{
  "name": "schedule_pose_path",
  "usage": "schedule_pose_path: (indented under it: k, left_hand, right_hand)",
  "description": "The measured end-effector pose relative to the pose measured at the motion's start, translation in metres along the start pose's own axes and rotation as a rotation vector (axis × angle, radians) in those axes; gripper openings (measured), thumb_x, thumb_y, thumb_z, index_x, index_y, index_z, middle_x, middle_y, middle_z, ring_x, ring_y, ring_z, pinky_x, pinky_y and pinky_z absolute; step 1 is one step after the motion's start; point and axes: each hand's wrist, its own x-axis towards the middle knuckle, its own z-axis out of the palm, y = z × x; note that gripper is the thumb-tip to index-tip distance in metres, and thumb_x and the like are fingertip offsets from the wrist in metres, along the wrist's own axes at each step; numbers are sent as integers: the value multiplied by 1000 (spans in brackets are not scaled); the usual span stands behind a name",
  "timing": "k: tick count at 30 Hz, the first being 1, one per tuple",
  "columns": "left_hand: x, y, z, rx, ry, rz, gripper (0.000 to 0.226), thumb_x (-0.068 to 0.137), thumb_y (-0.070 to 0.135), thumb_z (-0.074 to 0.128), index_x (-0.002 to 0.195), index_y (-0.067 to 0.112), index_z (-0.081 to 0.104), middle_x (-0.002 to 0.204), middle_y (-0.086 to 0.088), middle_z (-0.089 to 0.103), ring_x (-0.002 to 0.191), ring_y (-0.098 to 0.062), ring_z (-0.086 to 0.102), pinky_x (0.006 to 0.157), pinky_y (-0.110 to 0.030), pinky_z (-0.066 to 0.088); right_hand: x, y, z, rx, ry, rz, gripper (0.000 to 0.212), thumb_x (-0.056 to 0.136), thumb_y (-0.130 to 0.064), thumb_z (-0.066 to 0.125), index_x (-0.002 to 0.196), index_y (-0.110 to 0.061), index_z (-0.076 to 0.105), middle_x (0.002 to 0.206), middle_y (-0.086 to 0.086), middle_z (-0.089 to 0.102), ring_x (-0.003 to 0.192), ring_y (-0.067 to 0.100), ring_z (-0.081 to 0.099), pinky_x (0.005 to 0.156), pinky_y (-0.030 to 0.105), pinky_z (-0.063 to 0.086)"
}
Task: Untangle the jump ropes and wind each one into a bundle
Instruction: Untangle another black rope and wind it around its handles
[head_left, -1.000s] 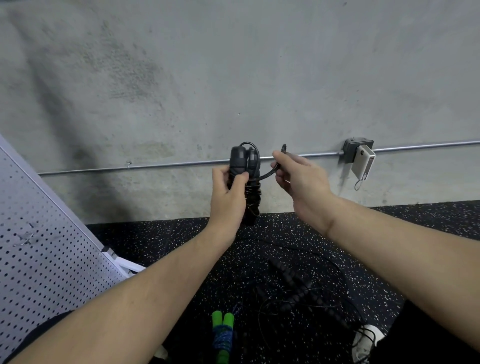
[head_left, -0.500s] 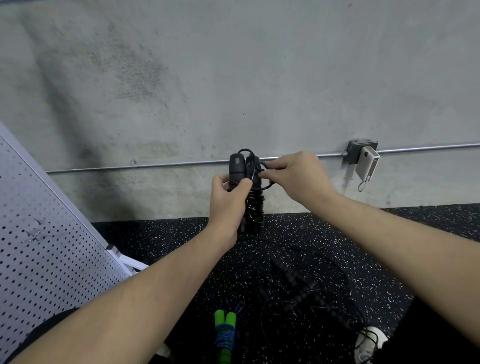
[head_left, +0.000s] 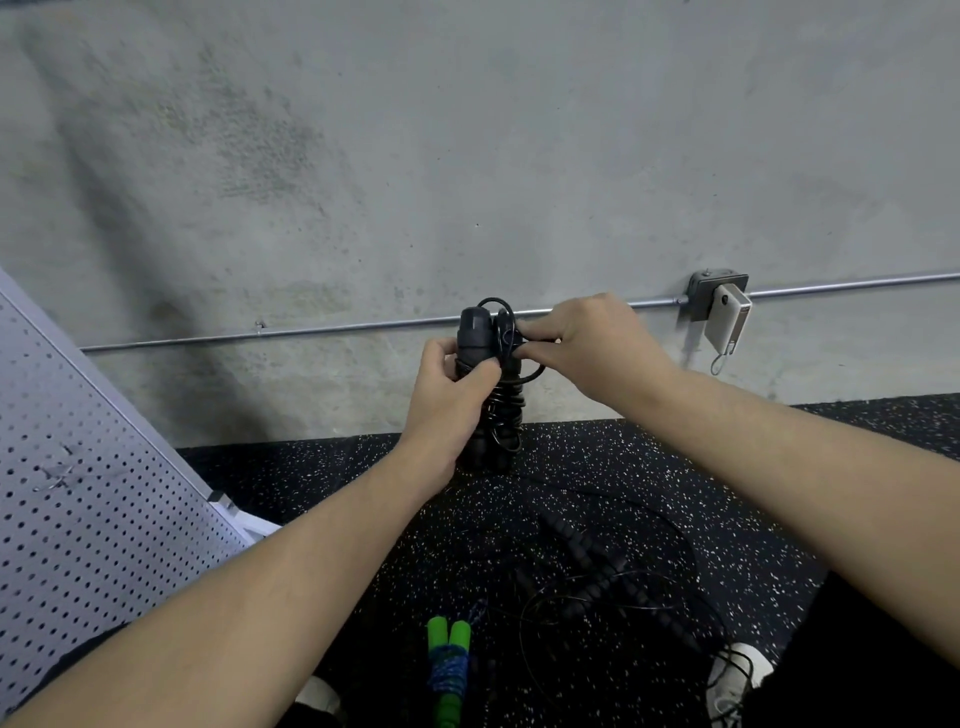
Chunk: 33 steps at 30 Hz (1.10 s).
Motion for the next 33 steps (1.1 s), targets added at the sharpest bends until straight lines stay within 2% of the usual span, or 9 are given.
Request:
schedule_pose_path:
  k: [2, 6, 11, 15, 19, 24, 27, 31, 33]
  left_hand:
    - [2, 0, -2, 8, -8, 1, 19, 97, 13, 63, 112, 22, 56, 89, 1, 65, 70, -9, 70, 66, -30, 58]
    - [6, -1, -5, 21, -45, -58, 17, 97, 16, 64, 112, 21, 58, 94, -6, 71, 79, -23, 73, 67, -37, 59]
    - [6, -3, -7, -53, -85, -119, 26, 92, 28, 75, 112, 21, 60, 99, -10, 76, 86, -34, 74, 76, -48, 61]
    - [6, -1, -7, -48, -125, -99, 24, 93, 24, 74, 111, 19, 59, 96, -11, 74, 81, -32, 72, 75, -50, 60]
    - [8, 5, -12, -11, -158, -86, 18, 96, 18, 69, 111, 19, 59, 90, -9, 73, 75, -26, 73, 66, -40, 59]
    - [5, 7, -9, -80, -140, -102, 22, 96, 21, 70, 114, 17, 58, 97, -17, 72, 78, -31, 70, 75, -50, 59]
    - [4, 5, -7, -70, -167, -128, 26, 95, 26, 72, 116, 18, 59, 108, -24, 72, 80, -31, 71, 74, -48, 60]
    - [7, 3, -10, 41, -178, -127, 32, 88, 39, 78, 111, 24, 61, 105, -15, 75, 88, -31, 75, 82, -52, 60]
    - [7, 3, -11, 59, -168, -119, 34, 87, 41, 78, 111, 24, 61, 104, -14, 75, 87, -29, 75, 82, -51, 60]
  right_hand:
    - [1, 3, -1, -77, 16, -123, 18, 93, -29, 70, 105, -20, 80, 61, -5, 47, 62, 21, 52, 57, 28, 30]
    - [0, 5, 4, -245, 24, -265, 13, 90, -24, 71, 90, -12, 78, 62, 0, 52, 63, 23, 54, 61, 24, 29]
    - [0, -2, -3, -50, -54, 15, 15, 92, -31, 70, 100, -27, 81, 71, 0, 66, 70, 22, 59, 63, 33, 43]
    - [-3, -1, 0, 47, -7, 56, 13, 87, -28, 75, 98, -26, 82, 75, 2, 73, 69, 20, 61, 66, 35, 48]
    - [-10, 3, 14, 297, 81, 86, 15, 85, -22, 79, 100, -19, 81, 84, -9, 67, 74, 2, 55, 67, 17, 38]
    - [-11, -5, 18, 170, 63, 6, 20, 97, -14, 63, 113, -14, 76, 99, -9, 51, 81, -6, 48, 73, 3, 34]
    - [-9, -3, 14, 203, 109, 96, 15, 91, -17, 72, 104, -16, 79, 91, -11, 63, 78, 1, 55, 72, 10, 40]
    - [-9, 2, 11, 469, 139, 292, 6, 82, -20, 82, 86, -17, 79, 56, -19, 61, 48, -5, 50, 50, 9, 34]
    - [-10, 1, 15, 531, 136, 311, 4, 85, -19, 79, 88, -21, 77, 63, -18, 63, 52, -5, 52, 54, 9, 35]
